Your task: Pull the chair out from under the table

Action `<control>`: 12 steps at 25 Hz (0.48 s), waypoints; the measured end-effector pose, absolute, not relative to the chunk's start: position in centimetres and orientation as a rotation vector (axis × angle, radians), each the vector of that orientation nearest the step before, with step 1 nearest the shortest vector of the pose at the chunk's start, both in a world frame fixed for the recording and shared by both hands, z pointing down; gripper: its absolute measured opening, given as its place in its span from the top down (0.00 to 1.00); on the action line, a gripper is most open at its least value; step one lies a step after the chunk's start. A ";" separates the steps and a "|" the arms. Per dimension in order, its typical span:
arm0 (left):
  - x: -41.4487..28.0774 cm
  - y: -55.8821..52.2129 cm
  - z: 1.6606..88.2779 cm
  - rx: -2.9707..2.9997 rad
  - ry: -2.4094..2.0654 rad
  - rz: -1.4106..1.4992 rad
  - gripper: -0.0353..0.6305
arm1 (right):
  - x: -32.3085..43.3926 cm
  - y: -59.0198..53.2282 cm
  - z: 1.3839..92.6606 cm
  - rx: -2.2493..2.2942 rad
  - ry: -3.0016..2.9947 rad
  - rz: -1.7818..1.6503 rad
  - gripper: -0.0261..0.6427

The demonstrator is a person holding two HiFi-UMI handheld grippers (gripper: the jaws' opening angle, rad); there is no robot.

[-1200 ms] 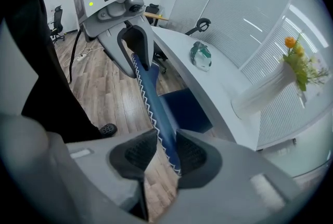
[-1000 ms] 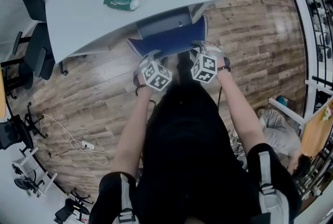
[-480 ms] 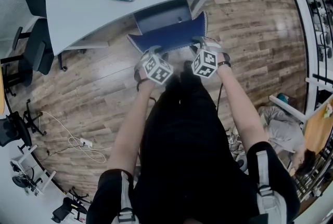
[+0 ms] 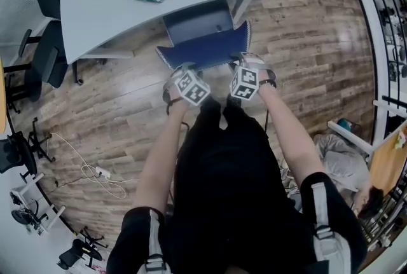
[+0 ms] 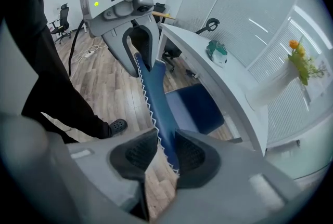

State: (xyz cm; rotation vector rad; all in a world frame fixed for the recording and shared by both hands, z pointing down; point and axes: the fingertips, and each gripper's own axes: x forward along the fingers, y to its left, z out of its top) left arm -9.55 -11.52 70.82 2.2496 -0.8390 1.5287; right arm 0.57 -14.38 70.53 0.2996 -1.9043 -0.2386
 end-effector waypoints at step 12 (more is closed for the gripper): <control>-9.6 -7.8 71.2 2.241 -0.813 1.602 0.77 | 0.6 -10.3 70.7 0.235 -1.906 -0.228 0.81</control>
